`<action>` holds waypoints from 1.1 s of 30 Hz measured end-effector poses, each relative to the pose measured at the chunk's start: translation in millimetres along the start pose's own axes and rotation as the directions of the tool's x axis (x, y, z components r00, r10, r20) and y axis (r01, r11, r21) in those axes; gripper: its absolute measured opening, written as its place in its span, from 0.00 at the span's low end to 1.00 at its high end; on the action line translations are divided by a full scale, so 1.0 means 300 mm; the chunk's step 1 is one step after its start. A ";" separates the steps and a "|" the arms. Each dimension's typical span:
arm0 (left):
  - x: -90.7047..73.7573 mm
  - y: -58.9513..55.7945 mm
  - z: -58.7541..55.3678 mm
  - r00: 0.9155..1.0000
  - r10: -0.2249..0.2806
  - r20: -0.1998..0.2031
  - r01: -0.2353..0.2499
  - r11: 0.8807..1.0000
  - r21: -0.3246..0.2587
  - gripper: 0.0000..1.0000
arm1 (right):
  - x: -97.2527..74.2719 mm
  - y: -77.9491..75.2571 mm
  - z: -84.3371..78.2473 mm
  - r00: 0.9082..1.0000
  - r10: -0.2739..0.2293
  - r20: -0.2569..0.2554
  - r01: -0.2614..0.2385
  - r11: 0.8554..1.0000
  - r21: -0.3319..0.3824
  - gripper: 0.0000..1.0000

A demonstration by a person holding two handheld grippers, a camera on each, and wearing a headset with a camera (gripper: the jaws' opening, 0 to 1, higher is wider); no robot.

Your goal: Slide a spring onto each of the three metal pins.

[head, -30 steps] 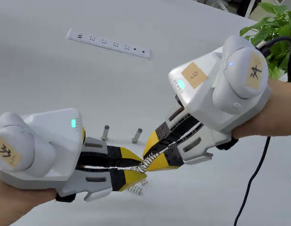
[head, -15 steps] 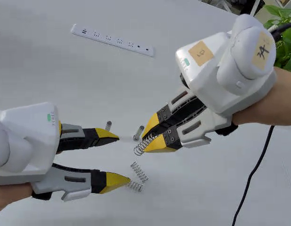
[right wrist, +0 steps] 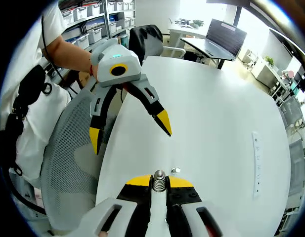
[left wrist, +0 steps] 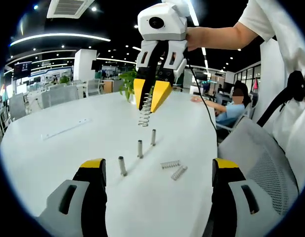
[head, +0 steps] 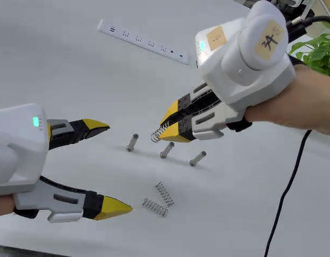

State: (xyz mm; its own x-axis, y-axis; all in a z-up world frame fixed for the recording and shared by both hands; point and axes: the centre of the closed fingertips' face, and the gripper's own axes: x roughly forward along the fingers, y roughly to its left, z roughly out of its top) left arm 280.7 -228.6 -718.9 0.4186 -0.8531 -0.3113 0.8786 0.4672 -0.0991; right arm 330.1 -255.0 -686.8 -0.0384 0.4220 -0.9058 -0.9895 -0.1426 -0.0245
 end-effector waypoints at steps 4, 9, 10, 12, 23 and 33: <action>-0.009 0.004 -0.007 1.000 0.003 0.020 -0.003 1.000 0.006 0.95 | 0.046 -0.042 -0.005 0.999 -0.017 -0.033 0.016 1.000 -0.009 0.07; -0.007 0.006 -0.025 1.000 0.008 0.027 -0.008 1.000 0.002 0.99 | 0.095 -0.078 -0.017 0.998 -0.023 -0.064 0.023 1.000 -0.015 0.07; -0.007 0.007 -0.026 1.000 0.007 0.029 -0.007 1.000 -0.003 0.99 | 0.103 -0.083 -0.020 0.997 -0.024 -0.070 0.023 1.000 -0.017 0.07; -0.005 0.009 -0.029 0.999 0.008 0.033 -0.008 1.000 -0.010 0.99 | 0.121 -0.092 -0.027 0.996 -0.019 -0.084 0.017 1.000 -0.017 0.07; 0.007 0.011 -0.038 0.999 0.007 0.049 -0.005 0.999 -0.036 0.99 | 0.193 -0.118 -0.057 0.992 -0.009 -0.123 0.006 1.000 -0.029 0.06; 0.015 0.022 -0.044 0.998 0.005 0.058 -0.002 0.999 -0.049 0.99 | 0.225 -0.137 -0.074 0.989 0.009 -0.145 -0.014 0.999 -0.033 0.06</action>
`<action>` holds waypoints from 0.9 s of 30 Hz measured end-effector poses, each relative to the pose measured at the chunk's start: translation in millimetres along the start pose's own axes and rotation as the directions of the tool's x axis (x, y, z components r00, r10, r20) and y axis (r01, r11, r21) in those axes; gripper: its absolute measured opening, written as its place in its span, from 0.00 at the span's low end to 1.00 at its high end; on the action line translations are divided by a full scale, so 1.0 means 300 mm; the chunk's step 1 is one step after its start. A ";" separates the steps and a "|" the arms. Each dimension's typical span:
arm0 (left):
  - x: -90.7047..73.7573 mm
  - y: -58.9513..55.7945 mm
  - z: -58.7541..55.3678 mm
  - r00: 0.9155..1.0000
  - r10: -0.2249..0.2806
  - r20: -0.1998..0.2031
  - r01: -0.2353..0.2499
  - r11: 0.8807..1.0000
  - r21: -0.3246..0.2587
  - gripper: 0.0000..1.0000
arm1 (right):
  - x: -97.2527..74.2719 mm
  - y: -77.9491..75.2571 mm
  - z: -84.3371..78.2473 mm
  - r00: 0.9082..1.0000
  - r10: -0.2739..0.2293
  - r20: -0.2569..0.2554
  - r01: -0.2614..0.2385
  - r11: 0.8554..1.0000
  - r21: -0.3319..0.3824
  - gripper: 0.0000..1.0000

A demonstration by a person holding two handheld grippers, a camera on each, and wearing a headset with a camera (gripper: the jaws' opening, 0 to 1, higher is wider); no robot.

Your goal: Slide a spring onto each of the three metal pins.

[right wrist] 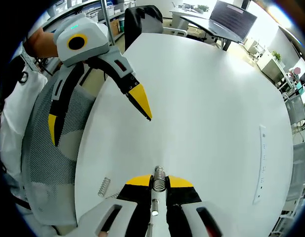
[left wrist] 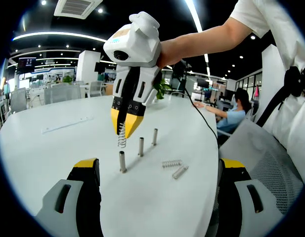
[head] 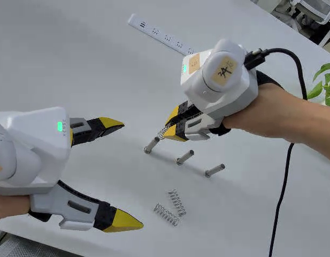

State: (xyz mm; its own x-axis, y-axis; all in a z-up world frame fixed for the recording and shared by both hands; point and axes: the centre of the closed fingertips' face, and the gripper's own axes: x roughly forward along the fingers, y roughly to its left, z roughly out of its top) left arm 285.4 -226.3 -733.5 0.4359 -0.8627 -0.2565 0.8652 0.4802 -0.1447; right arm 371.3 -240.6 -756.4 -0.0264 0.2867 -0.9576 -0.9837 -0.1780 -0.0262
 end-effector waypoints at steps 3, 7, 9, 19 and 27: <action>0.000 0.001 0.000 1.000 0.001 0.005 -0.001 1.000 -0.005 0.99 | 0.007 0.000 -0.003 1.000 0.003 -0.006 -0.003 1.000 -0.001 0.06; -0.001 0.001 -0.004 1.000 0.000 0.005 0.000 1.000 -0.010 0.99 | 0.013 0.001 -0.008 1.000 0.007 -0.013 -0.007 1.000 -0.001 0.06; -0.002 0.000 -0.004 1.000 -0.001 0.007 0.001 1.000 -0.011 0.99 | 0.015 0.003 -0.006 1.000 0.010 -0.013 -0.010 1.000 0.001 0.06; -0.006 -0.002 -0.012 1.000 -0.003 0.007 0.003 1.000 -0.020 0.99 | 0.033 0.009 0.000 0.999 0.024 -0.022 -0.024 1.000 -0.004 0.06; -0.005 0.001 -0.012 1.000 -0.003 0.009 0.003 1.000 -0.023 0.99 | 0.040 0.010 -0.003 0.999 0.029 -0.024 -0.029 1.000 -0.001 0.06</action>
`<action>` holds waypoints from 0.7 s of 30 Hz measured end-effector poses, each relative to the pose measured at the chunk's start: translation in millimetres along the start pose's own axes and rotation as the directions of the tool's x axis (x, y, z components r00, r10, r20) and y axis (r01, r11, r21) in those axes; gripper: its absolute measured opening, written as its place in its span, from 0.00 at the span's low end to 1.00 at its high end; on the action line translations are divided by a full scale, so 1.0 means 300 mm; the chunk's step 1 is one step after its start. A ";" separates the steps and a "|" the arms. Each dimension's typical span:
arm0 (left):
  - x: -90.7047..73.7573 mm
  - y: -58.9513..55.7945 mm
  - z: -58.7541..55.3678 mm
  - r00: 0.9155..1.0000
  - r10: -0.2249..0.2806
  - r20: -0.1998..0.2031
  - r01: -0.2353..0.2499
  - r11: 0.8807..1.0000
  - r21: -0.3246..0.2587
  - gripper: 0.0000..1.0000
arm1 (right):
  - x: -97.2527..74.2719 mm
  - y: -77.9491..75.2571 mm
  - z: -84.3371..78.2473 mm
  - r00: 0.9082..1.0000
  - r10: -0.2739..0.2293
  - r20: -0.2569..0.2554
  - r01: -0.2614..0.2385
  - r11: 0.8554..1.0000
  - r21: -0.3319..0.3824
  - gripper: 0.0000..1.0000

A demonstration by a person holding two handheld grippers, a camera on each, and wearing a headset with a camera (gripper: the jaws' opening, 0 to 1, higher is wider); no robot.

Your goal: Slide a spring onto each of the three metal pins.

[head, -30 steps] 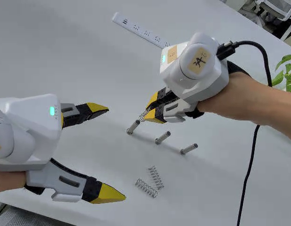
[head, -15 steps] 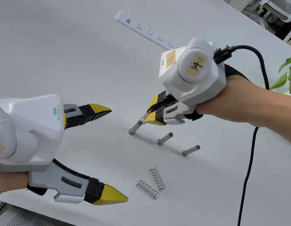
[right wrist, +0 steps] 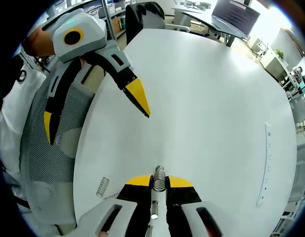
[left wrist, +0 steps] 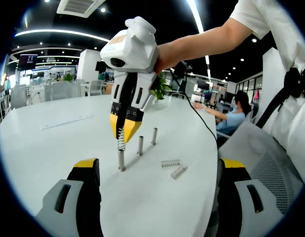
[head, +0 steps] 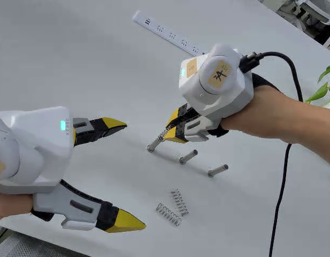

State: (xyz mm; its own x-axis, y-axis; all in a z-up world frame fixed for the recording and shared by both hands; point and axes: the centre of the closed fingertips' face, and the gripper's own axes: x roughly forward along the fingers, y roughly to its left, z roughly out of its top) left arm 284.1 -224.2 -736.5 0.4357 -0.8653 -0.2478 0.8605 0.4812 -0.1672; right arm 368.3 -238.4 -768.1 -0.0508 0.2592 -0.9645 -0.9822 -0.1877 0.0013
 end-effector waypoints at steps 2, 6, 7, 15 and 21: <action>0.001 0.000 0.000 1.000 -0.001 0.001 0.001 1.000 -0.003 0.99 | 0.004 -0.002 0.000 1.000 0.000 0.000 0.000 1.000 0.000 0.06; 0.002 -0.001 -0.001 1.000 -0.002 0.002 0.002 1.000 -0.006 0.99 | 0.012 -0.002 0.001 1.000 0.005 0.000 -0.005 1.000 0.000 0.06; 0.002 0.000 -0.002 1.000 -0.002 0.001 0.002 1.000 -0.006 0.99 | 0.014 -0.002 0.000 1.000 0.006 -0.001 -0.006 1.000 -0.002 0.06; 0.000 0.001 -0.004 1.000 -0.001 0.001 0.001 1.000 -0.009 0.99 | 0.031 -0.005 -0.008 1.000 0.012 -0.006 -0.012 1.000 0.001 0.06; 0.001 0.001 -0.009 1.000 -0.001 -0.001 0.001 1.000 -0.013 0.99 | 0.052 -0.006 -0.015 1.000 0.021 -0.010 -0.021 1.000 0.002 0.06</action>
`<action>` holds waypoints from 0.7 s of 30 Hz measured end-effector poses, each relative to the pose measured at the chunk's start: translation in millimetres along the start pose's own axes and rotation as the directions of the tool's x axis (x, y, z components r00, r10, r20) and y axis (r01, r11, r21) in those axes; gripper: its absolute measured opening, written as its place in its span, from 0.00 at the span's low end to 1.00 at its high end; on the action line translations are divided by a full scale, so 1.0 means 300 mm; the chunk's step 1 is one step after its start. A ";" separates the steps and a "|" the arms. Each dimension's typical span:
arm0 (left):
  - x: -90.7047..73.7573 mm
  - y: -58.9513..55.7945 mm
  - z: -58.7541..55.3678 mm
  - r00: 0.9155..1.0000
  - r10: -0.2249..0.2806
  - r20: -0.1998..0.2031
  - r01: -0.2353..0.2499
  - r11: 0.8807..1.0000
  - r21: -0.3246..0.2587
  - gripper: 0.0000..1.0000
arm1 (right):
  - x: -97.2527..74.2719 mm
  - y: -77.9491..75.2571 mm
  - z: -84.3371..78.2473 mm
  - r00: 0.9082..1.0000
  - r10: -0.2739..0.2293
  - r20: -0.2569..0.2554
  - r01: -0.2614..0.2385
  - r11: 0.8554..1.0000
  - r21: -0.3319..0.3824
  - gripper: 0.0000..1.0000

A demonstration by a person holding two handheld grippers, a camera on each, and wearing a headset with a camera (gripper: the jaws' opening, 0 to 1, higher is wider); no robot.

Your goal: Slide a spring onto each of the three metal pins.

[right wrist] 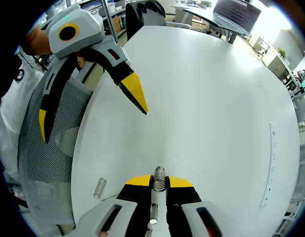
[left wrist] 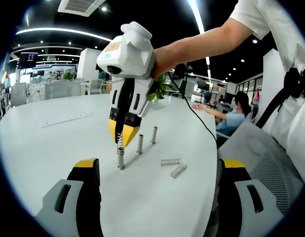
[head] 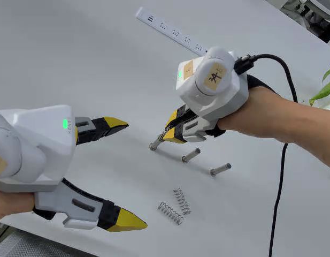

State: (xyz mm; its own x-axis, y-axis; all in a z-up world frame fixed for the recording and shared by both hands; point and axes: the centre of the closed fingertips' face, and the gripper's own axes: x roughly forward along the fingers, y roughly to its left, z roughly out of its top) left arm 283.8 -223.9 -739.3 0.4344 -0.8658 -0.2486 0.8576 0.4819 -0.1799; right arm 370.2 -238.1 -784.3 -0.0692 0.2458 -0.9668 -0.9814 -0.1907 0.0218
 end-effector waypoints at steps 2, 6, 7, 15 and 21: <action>0.001 0.000 -0.001 1.000 -0.001 0.001 0.001 1.000 -0.003 0.99 | 0.009 0.001 -0.003 1.000 0.006 -0.001 -0.006 1.000 -0.001 0.06; 0.002 -0.001 -0.003 1.000 -0.004 -0.001 0.004 1.000 -0.005 0.98 | 0.023 -0.002 -0.004 1.000 0.007 -0.002 -0.007 1.000 0.002 0.06; 0.002 0.001 -0.004 1.000 -0.003 -0.001 0.003 1.000 -0.006 0.98 | 0.029 -0.004 -0.007 1.000 0.007 -0.004 -0.007 1.000 0.000 0.06; 0.001 0.004 -0.011 1.000 -0.004 -0.003 0.004 1.000 -0.009 0.99 | 0.062 0.000 -0.009 1.000 0.016 -0.010 -0.016 1.000 -0.001 0.07; 0.000 0.006 -0.016 1.000 -0.003 -0.006 0.003 1.000 -0.010 0.99 | 0.085 0.001 -0.018 1.000 0.017 -0.019 -0.017 1.000 -0.008 0.07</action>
State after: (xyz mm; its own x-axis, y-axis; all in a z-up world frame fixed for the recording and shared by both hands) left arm 283.9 -222.4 -744.2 0.4297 -0.8665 -0.2541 0.8561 0.4804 -0.1905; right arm 369.1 -236.9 -810.2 -0.0827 0.2241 -0.9711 -0.9785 -0.2029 0.0365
